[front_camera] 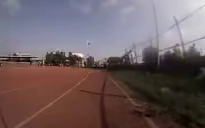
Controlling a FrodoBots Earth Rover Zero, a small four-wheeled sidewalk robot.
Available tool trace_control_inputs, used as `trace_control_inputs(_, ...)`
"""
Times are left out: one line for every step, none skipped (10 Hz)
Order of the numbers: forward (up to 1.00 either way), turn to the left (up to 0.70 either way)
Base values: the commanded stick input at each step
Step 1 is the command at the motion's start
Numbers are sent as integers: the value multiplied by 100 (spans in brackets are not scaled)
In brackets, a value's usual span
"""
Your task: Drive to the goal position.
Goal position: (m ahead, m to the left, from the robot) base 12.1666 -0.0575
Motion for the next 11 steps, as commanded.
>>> trace_control_inputs(50, 0)
trace_control_inputs(50, 0)
trace_control_inputs(50, 0)
trace_control_inputs(50, 0)
trace_control_inputs(50, 0)
trace_control_inputs(50, 0)
trace_control_inputs(50, 0)
trace_control_inputs(50, 0)
trace_control_inputs(50, 0)
trace_control_inputs(50, 0)
trace_control_inputs(50, 0)
